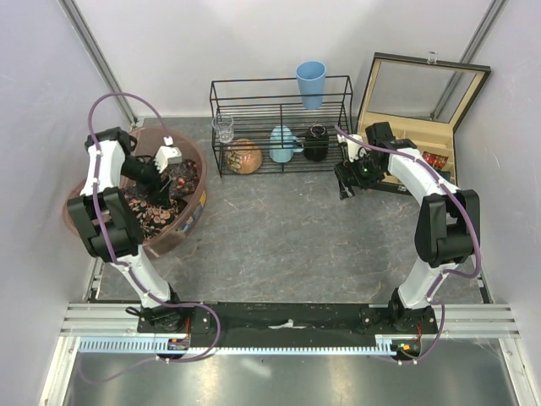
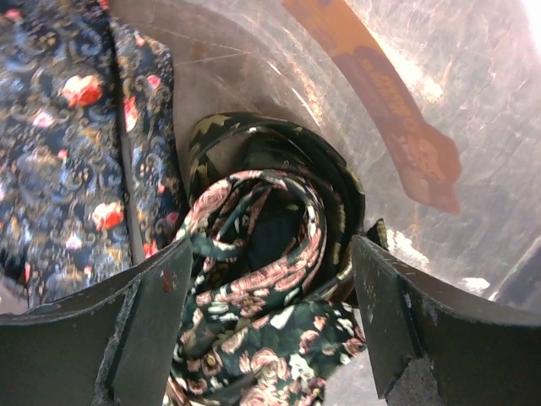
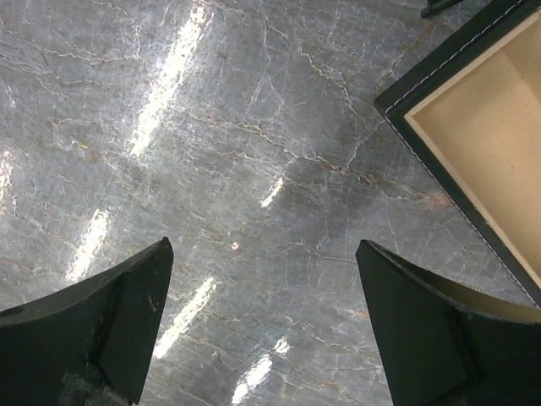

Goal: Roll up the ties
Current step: Pick up the tie from the bin.

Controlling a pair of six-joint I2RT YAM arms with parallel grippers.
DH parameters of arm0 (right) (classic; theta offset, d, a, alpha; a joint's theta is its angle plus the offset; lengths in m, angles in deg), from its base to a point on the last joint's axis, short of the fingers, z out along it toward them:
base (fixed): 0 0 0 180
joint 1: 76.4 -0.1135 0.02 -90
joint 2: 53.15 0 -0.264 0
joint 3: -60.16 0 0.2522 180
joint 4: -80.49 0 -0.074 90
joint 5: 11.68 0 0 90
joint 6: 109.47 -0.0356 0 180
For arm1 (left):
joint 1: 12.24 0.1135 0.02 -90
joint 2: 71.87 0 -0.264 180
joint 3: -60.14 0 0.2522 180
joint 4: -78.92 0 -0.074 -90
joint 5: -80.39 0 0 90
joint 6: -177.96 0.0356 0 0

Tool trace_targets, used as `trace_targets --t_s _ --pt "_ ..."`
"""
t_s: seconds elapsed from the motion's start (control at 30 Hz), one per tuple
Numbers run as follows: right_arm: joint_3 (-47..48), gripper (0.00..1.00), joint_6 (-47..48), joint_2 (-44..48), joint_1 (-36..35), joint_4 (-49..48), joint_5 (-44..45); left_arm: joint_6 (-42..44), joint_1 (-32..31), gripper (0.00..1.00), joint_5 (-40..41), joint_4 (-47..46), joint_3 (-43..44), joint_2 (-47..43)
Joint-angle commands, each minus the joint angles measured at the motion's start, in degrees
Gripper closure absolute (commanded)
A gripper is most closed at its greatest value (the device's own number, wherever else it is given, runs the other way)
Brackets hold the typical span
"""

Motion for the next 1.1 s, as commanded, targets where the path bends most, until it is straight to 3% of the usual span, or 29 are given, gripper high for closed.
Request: trace_targets --t_s 0.0,0.27,0.37,0.47,0.67,0.73,1.07 --pt "2.1 0.02 0.2 0.4 0.2 0.4 -0.3 5.5 -0.7 0.18 2.7 5.1 -0.6 3.1" --pt "0.5 0.02 0.1 1.4 0.4 0.5 1.5 7.4 -1.2 0.19 4.9 3.2 -5.2 5.1" --pt "0.0 0.02 -0.4 1.6 0.5 0.6 1.8 7.4 -1.2 0.25 5.4 2.7 -6.6 6.0" --pt "-0.3 0.02 -0.7 1.9 0.6 0.6 1.8 7.4 -1.2 0.42 5.4 2.7 -7.1 6.2" --pt "-0.4 0.02 0.4 1.9 0.7 0.4 2.3 8.0 -1.1 0.88 3.1 6.1 -6.4 3.7" --pt "-0.3 0.02 0.8 1.8 0.7 0.0 2.8 7.4 -1.0 0.96 2.4 8.4 -5.6 2.8" --pt "-1.7 0.02 0.0 2.5 1.6 -2.7 2.1 -2.7 3.9 0.98 -9.8 11.2 4.4 -7.7"
